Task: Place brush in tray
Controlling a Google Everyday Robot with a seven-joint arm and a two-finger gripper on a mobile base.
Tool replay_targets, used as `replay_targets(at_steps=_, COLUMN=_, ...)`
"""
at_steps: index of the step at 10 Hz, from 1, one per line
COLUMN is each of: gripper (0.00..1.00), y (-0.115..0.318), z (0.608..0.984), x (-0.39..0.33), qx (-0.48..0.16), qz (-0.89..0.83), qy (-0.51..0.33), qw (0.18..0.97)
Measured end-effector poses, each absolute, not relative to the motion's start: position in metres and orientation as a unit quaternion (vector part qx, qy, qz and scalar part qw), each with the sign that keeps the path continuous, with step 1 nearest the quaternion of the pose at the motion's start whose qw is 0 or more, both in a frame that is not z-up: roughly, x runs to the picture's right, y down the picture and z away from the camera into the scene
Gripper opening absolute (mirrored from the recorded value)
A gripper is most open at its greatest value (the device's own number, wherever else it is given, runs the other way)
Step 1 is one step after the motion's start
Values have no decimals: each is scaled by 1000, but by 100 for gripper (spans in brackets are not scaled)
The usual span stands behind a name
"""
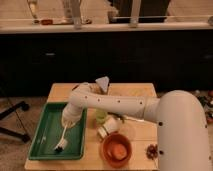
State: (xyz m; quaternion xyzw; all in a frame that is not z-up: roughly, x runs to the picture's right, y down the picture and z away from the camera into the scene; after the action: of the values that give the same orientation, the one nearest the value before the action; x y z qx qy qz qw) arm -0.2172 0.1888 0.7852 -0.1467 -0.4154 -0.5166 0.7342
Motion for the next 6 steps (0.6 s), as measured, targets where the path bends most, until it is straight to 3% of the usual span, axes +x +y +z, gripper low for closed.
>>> replay_targets(at_steps=1, gripper=80, y=189, z=785, x=-219, qx=-145, qz=-520, qy=-417, qw=732)
replay_targets(at_steps=6, gripper=80, y=185, z=781, x=-222, qx=-144, qz=-530, qy=-411, qw=728)
